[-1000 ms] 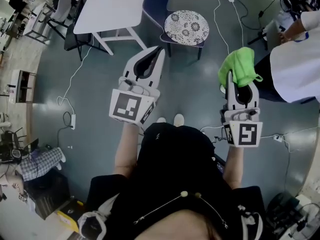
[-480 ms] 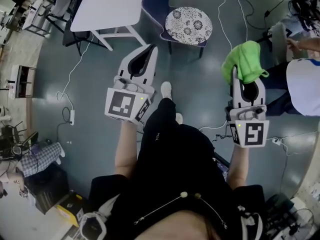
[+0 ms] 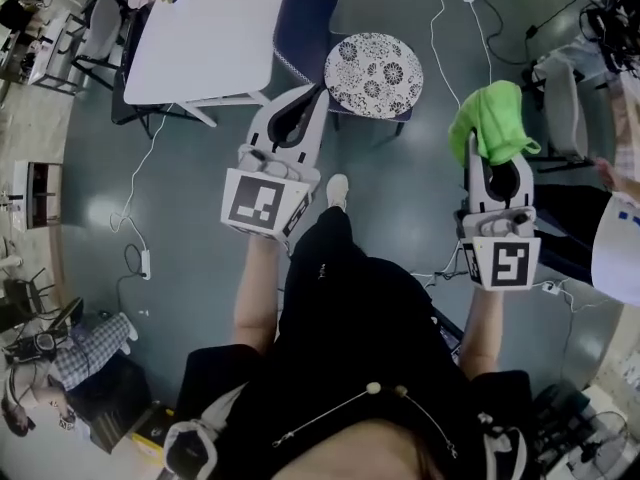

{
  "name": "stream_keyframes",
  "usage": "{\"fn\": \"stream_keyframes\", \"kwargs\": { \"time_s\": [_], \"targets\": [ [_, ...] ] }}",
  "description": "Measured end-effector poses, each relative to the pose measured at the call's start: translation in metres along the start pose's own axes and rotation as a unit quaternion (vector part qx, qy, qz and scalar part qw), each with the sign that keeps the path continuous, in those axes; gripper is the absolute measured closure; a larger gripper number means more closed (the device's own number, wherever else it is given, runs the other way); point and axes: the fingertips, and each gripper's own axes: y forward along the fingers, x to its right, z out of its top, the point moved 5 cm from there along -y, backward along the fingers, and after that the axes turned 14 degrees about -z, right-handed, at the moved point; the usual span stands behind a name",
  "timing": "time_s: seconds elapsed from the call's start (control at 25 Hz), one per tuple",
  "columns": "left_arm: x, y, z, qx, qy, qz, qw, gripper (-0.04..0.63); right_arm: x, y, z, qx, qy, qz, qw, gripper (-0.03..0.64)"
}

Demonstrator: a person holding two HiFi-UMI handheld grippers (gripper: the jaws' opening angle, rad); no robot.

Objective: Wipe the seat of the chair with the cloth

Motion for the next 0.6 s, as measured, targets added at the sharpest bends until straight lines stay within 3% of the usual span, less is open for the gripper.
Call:
{"fn": "stream_keyframes", "kwargs": {
  "time_s": [0.36,0.6],
  "targets": [
    [-0.084,0.059,-0.011,-0.002,0.008,-0.051,0.9987,0.588,-0.008,0.120,-0.013,0.001,-0.011,0.013,1.000,0.560],
    [-0.118,0.091,-0.024,-0.008,-0.018,-0.032,0.9993,0.588,-0.004,0.176,-0.040,-0.023,-0.039,0.052,0.998,0.560]
  ]
}}
